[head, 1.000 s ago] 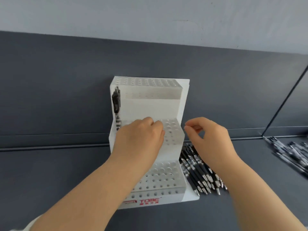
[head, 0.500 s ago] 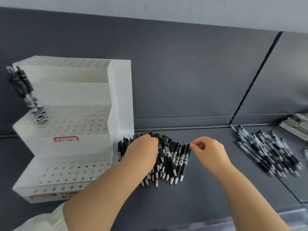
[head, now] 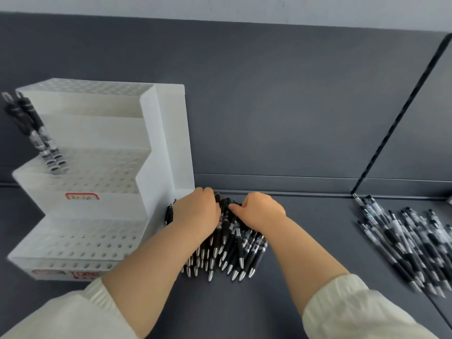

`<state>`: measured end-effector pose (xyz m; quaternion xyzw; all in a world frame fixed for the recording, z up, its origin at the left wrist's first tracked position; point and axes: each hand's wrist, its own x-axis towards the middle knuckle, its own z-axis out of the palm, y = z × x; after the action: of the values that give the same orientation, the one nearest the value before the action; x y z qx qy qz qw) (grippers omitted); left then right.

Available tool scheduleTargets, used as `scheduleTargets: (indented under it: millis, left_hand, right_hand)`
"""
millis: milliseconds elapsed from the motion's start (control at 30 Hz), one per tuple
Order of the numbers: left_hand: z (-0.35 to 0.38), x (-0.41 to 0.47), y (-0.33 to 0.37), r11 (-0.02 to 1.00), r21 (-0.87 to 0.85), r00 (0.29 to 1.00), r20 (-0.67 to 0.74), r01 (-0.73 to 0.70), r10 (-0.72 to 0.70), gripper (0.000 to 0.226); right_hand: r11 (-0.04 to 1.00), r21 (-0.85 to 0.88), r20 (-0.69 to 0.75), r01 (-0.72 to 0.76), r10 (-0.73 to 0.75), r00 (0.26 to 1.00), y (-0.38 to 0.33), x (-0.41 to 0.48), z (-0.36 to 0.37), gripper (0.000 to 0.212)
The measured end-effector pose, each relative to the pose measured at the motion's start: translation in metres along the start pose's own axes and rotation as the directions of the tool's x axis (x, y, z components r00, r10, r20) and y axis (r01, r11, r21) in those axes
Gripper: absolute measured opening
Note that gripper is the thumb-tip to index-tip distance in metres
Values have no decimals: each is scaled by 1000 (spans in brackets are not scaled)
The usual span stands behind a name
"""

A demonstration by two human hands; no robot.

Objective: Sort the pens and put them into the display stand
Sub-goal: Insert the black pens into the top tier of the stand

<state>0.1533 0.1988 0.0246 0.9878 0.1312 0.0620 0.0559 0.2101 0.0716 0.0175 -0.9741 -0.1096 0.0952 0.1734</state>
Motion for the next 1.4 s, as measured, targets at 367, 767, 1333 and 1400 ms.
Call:
scheduleTargets:
  millis: [367,767,1333,1400]
  left_hand:
    - [8,34,18,978,208,992,124,7,-33,44]
    - [-57,4,-3,817,-565,991,-117,-115,59,14]
    - [-221,-72,-257,658,-592,778,-629,-466,-15,49]
    - [-222,-76,-279,645,-607,775,-631,-465,-35,51]
  right_hand:
    - [855,515,-25,53,-47,999,7,0,-22,39]
    - [699,686,-261,202,-24,965,-12,-46,-70,10]
    - [500,461,-714,734,-282,641,-229,-126,-132,8]
    - [510,454,-707,731,-292,643,-255,-127,-124,6]
